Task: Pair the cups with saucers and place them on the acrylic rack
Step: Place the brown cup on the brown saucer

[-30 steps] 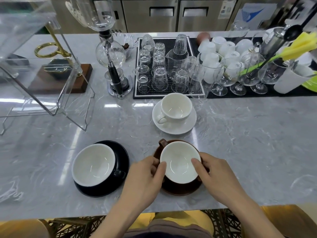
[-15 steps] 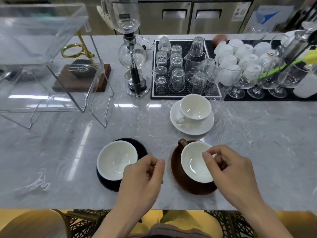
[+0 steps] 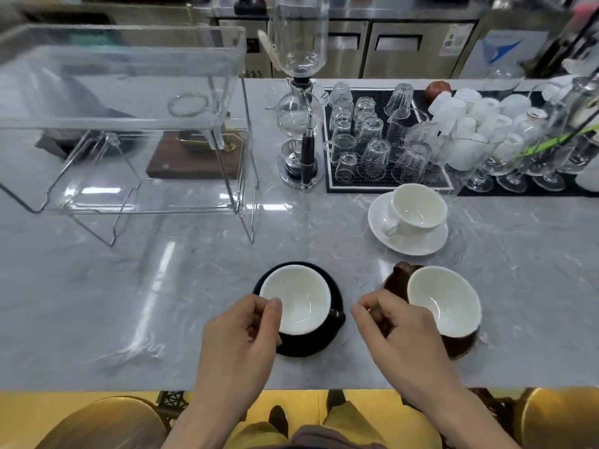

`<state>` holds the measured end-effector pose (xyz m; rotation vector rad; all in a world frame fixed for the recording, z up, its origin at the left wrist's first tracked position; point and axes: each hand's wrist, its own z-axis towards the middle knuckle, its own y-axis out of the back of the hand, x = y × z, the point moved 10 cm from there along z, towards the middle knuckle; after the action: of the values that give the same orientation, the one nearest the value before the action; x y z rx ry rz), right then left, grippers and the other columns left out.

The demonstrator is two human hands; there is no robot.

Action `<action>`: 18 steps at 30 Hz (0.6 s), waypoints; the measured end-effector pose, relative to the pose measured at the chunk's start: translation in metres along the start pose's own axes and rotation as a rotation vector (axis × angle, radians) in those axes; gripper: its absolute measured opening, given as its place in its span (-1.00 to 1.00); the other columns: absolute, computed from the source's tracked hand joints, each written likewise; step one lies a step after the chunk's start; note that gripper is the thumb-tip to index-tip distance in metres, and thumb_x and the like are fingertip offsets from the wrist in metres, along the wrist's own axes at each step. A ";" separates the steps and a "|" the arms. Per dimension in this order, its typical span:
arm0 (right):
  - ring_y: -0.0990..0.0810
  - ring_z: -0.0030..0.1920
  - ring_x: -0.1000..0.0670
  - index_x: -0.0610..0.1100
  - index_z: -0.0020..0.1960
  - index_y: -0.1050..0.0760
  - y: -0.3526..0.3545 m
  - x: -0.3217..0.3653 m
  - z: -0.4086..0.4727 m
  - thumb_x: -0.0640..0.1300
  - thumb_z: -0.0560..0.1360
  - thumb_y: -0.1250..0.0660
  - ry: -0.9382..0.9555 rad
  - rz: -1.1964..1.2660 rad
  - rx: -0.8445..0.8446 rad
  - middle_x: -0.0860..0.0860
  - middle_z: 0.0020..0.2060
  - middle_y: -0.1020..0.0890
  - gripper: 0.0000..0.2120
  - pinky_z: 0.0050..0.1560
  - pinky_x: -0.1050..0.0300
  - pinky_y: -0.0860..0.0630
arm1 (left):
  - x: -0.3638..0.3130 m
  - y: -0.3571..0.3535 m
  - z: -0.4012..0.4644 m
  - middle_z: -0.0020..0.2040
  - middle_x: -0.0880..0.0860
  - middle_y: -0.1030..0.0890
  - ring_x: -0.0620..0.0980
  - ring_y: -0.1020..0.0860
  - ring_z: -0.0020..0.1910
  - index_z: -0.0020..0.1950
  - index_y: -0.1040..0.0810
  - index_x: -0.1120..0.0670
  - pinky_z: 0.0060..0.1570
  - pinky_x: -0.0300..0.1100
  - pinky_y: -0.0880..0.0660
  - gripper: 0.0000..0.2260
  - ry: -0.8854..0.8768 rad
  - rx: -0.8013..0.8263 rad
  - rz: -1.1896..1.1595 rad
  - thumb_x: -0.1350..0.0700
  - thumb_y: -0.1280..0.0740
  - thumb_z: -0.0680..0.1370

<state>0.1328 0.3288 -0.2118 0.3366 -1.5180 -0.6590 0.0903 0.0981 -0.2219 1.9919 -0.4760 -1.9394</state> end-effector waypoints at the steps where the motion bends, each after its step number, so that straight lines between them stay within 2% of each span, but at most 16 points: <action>1: -0.43 -0.48 0.09 0.07 -0.21 -0.52 -0.002 0.000 -0.001 -0.01 0.54 -0.35 -0.004 -0.003 -0.010 0.03 -0.47 -0.52 -0.85 -0.44 0.21 -0.35 | 0.003 0.002 0.001 -0.42 -0.08 -0.64 -0.19 -0.53 -0.47 -0.23 -0.59 -0.14 -0.44 -0.39 -0.39 -0.80 0.003 0.004 0.002 -0.03 -0.34 0.60; 4: -0.47 -0.45 0.09 0.09 -0.21 -0.52 -0.010 -0.005 -0.001 0.01 0.54 -0.34 -0.048 -0.027 -0.046 0.06 -0.44 -0.55 -0.85 -0.43 0.21 -0.38 | 0.017 0.010 0.007 -0.42 -0.08 -0.64 -0.16 -0.54 -0.46 -0.27 -0.58 -0.09 -0.45 -0.37 -0.38 -0.76 0.018 0.017 0.011 -0.05 -0.34 0.60; 6: -0.54 -0.37 0.11 0.12 -0.20 -0.52 -0.015 -0.015 -0.001 0.02 0.53 -0.34 -0.113 -0.037 -0.069 0.12 -0.36 -0.60 -0.87 -0.38 0.25 -0.46 | 0.026 0.014 0.013 -0.41 -0.08 -0.64 -0.13 -0.56 -0.43 -0.31 -0.58 -0.06 -0.44 -0.37 -0.40 -0.73 0.021 0.019 0.034 -0.04 -0.35 0.59; 10: -0.58 -0.23 0.20 0.17 -0.09 -0.52 -0.022 -0.039 -0.003 0.08 0.51 -0.36 -0.261 -0.030 -0.124 0.15 -0.27 -0.63 -0.97 -0.32 0.31 -0.50 | 0.048 0.020 0.028 -0.30 -0.16 -0.65 -0.15 -0.58 -0.32 -0.25 -0.59 -0.07 -0.38 -0.38 -0.44 -0.81 0.069 0.037 0.067 -0.02 -0.39 0.57; 12: -0.59 -0.18 0.25 0.18 0.02 -0.50 -0.028 -0.049 -0.006 0.12 0.50 -0.35 -0.335 -0.012 -0.132 0.19 -0.17 -0.62 -0.88 -0.28 0.36 -0.47 | 0.060 0.020 0.036 -0.22 -0.25 -0.65 -0.23 -0.58 -0.25 -0.20 -0.59 -0.10 -0.36 -0.42 -0.45 -0.87 0.114 0.045 0.083 -0.02 -0.41 0.54; 15: -0.57 -0.07 0.25 0.13 0.18 -0.45 -0.037 -0.057 -0.007 0.16 0.49 -0.34 -0.402 0.004 -0.114 0.23 0.01 -0.57 -0.71 -0.19 0.38 -0.45 | 0.072 0.018 0.047 -0.25 -0.11 -0.66 -0.32 -0.57 -0.23 -0.11 -0.61 -0.11 -0.35 -0.46 -0.45 -0.95 0.169 0.047 0.058 -0.02 -0.45 0.52; 18: -0.56 0.03 0.22 0.09 0.28 -0.42 -0.047 -0.064 -0.005 0.15 0.49 -0.36 -0.464 0.063 -0.085 0.23 0.09 -0.54 -0.60 -0.11 0.34 -0.46 | 0.080 0.012 0.056 -0.08 -0.14 -0.67 -0.30 -0.60 -0.20 0.05 -0.60 -0.11 -0.29 -0.35 -0.47 -0.83 0.190 0.110 0.087 -0.10 -0.44 0.50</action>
<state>0.1338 0.3281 -0.2918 0.0689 -1.9248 -0.7848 0.0360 0.0517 -0.2892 2.1596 -0.6198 -1.6853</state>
